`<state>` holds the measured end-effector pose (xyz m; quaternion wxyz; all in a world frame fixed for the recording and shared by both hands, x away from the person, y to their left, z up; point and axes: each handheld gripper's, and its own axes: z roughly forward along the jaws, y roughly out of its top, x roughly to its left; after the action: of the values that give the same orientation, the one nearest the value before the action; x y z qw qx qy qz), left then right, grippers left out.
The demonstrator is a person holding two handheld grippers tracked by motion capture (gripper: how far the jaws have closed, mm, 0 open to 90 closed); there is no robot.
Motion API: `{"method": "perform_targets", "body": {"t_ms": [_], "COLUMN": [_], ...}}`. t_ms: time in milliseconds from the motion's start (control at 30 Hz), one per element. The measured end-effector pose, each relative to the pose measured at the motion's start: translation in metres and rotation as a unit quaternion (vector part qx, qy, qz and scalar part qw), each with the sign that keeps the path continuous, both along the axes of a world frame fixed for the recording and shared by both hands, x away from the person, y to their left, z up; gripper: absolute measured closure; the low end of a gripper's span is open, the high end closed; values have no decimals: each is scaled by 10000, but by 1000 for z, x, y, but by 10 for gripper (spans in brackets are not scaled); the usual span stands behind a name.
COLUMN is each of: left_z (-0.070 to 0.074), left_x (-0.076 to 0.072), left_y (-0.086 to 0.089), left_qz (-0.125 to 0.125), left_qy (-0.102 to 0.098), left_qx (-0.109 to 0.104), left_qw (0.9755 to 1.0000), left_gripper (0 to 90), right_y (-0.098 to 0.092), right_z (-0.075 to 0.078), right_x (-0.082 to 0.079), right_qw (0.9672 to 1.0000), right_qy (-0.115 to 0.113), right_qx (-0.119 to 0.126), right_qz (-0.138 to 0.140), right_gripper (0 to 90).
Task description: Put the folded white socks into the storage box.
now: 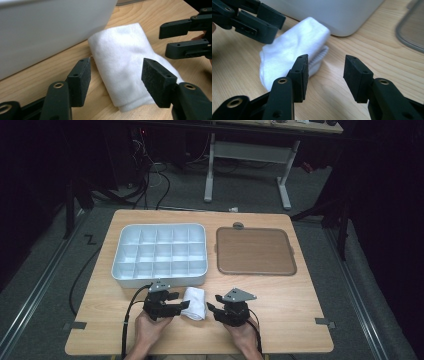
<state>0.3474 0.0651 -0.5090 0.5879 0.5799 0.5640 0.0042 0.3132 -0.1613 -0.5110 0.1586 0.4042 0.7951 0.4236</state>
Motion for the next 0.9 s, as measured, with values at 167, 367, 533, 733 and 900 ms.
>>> {"method": "perform_targets", "body": {"t_ms": [167,367,533,733,900], "left_z": [4,4,-1,-9,-14], "left_x": [5,10,16,20,23], "left_y": [-6,-15,-20,-25,-25], "left_qz": [32,55,108,270,325], "left_qy": [12,16,128,261,393], "left_qx": [26,76,82,243,285], "left_qw": [10000,10000,9998,9990,9983], "left_gripper": [383,382,380,412,386], "right_y": [-21,-52,-76,-98,-109], "right_z": [-1,-5,-9,-15,-20], "right_x": [-1,2,2,2,2], "right_qw": [9997,9973,9936,9885,9849], "right_qy": [44,128,128,139,245], "right_qx": [0,-160,-304,-450,-507], "right_qz": [-258,-704,-1083,-1437,-1637], "right_gripper": [543,520,508,493,479]}}
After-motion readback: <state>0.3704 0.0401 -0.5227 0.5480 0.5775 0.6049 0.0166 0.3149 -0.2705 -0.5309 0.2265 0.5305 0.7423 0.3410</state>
